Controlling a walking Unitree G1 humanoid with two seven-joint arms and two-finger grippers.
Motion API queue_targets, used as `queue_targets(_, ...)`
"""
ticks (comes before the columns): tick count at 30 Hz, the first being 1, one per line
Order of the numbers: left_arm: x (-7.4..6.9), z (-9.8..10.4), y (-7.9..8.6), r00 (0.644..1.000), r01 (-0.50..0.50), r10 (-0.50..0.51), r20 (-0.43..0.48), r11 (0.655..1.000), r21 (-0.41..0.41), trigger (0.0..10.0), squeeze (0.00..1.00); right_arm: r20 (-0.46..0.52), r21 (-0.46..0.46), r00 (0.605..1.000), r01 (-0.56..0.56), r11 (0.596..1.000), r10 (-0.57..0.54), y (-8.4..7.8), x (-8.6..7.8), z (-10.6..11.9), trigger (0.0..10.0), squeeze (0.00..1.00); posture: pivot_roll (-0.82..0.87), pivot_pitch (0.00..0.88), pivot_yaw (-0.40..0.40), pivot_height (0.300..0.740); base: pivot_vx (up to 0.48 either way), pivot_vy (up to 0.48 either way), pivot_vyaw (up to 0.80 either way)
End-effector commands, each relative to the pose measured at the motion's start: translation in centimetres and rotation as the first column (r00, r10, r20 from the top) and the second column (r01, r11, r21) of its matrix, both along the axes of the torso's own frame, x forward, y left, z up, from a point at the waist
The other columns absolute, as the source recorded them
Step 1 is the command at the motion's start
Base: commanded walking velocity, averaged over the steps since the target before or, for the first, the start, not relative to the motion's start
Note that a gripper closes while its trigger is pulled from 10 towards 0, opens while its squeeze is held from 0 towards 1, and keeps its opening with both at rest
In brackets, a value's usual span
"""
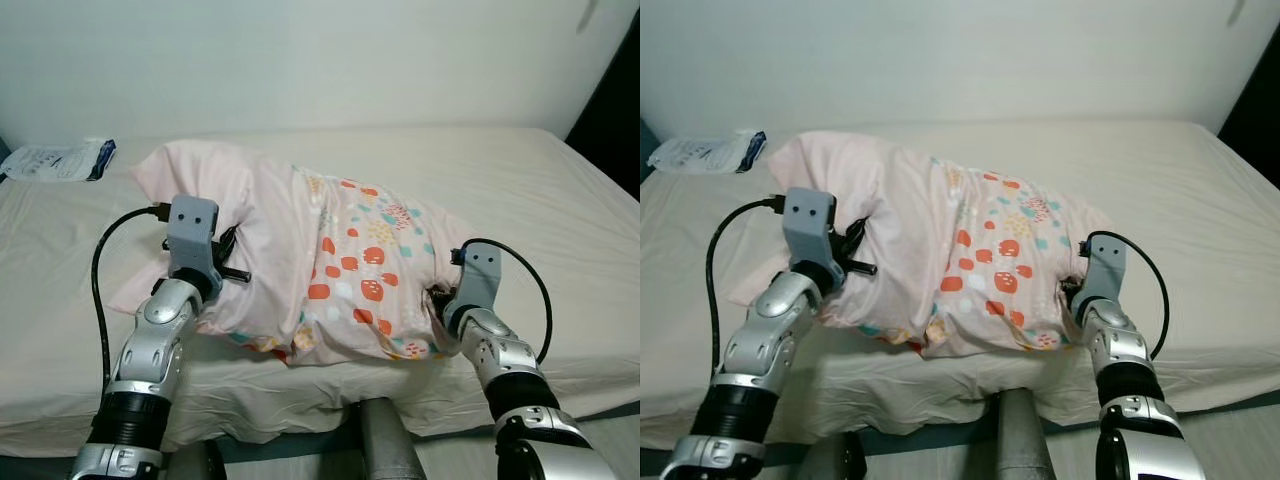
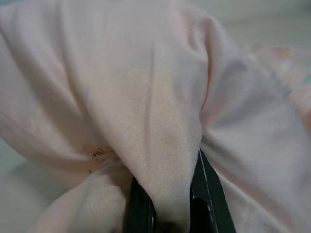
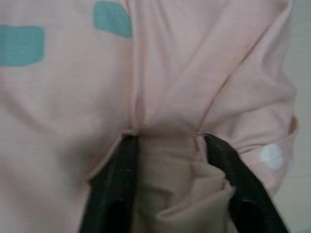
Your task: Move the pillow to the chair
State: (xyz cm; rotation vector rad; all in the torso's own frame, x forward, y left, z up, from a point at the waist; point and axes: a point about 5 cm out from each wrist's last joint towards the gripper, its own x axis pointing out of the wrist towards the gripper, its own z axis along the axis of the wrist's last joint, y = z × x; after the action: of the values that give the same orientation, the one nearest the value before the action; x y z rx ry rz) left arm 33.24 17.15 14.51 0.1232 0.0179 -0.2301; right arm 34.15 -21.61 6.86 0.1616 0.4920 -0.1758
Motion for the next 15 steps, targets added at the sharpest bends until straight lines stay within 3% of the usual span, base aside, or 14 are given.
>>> queue_targets(1, 0.0, -0.6, 0.0, 1.000, 0.014, -0.013, -0.028, 0.999, 0.033, 10.0, 0.00, -0.081, 0.048, 0.997, 0.014, 0.999, -0.010, 0.6, -1.0, -1.9, 10.0, 1.00, -0.08, 0.069, -0.022, 0.582, 0.000, 0.000, 0.00)
queue_targets(4, 0.1, -0.6, 0.5, 1.000, 0.001, 0.000, -0.031, 0.999, 0.043, 10.0, 0.00, -0.081, 0.043, 0.996, 0.036, 0.998, -0.032, 0.3, -1.0, -2.0, 10.0, 1.00, -0.08, 0.069, -0.022, 0.582, 0.000, 0.000, 0.00)
queue_targets(5, 0.2, -0.6, 0.8, 0.999, -0.005, 0.006, -0.032, 0.999, 0.051, 10.0, 0.00, -0.060, 0.040, 0.988, 0.144, 0.989, -0.141, -1.4, -1.0, -1.7, 10.0, 1.00, -0.08, 0.075, -0.016, 0.582, 0.000, 0.000, 0.00)
queue_targets(7, 0.2, -0.6, 0.9, 0.999, -0.004, 0.005, -0.032, 0.999, 0.054, 10.0, 0.00, -0.052, 0.039, 0.984, 0.173, 0.984, -0.171, -2.0, -1.0, -1.6, 10.0, 1.00, -0.08, 0.075, -0.016, 0.582, 0.000, 0.000, 0.00)
queue_targets(15, 0.0, -0.6, 1.1, 0.999, 0.038, -0.037, -0.036, 0.999, 0.032, 10.0, 0.00, -0.037, 0.050, 0.981, 0.190, 0.981, -0.188, -2.4, -0.9, -1.0, 10.0, 1.00, -0.08, 0.080, -0.021, 0.582, 0.000, 0.000, 0.00)
